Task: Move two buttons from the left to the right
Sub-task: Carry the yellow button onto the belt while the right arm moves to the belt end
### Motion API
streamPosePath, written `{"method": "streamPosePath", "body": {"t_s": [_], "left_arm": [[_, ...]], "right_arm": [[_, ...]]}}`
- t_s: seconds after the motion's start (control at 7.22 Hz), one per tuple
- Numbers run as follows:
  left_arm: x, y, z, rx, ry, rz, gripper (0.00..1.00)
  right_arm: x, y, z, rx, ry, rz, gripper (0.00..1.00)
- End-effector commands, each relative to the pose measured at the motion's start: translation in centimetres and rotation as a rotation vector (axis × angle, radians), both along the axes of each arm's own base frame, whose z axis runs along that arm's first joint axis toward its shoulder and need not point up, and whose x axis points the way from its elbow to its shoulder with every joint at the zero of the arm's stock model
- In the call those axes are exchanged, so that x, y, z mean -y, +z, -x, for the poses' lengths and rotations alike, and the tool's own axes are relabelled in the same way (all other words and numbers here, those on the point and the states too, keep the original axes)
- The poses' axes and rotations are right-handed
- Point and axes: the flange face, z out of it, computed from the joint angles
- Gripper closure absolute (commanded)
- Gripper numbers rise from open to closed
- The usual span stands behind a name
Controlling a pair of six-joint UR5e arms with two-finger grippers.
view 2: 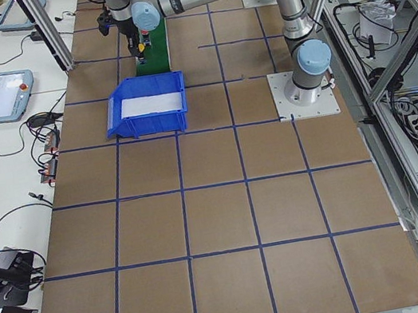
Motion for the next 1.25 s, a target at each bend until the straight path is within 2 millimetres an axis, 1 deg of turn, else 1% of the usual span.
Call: {"method": "streamPosePath", "body": {"t_s": [0.0,0.14,0.28,0.42,0.55,0.69,0.83,0.97,1.11], "left_arm": [[0.0,-3.4,5.1,0.028,-0.023,0.013,0.64],[0.0,-4.8,5.3,0.051,-0.036,0.0,0.64],[-0.2,-5.7,5.2,0.052,-0.039,0.006,0.64],[-0.4,-7.1,4.5,0.049,-0.034,0.024,0.64],[-0.8,-7.5,4.3,0.048,-0.032,0.032,0.64],[-1.0,-7.1,4.2,0.05,-0.031,0.035,0.6],[-1.2,-6.7,4.1,0.045,-0.029,0.033,0.47],[-1.4,-6.7,4.1,0.048,-0.031,0.023,0.02],[-1.7,-6.8,4.2,0.05,-0.033,0.003,0.0]], "right_arm": [[0.6,-0.7,6.2,0.006,0.171,-0.02,0.0],[0.5,-1.0,7.4,0.015,0.24,-0.03,0.0],[0.2,-1.9,7.3,0.024,0.173,-0.039,0.0],[0.5,-3.8,7.2,0.034,0.132,-0.076,0.0],[0.2,-5.7,7.1,0.031,0.141,-0.102,0.0],[0.7,-6.5,7.2,0.023,0.179,-0.061,0.0],[1.9,-7.5,7.4,0.023,0.348,-0.028,0.0],[2.7,-9.0,7.5,0.033,0.458,-0.041,0.01],[2.9,-9.4,7.6,0.037,0.562,-0.048,0.0]]}}
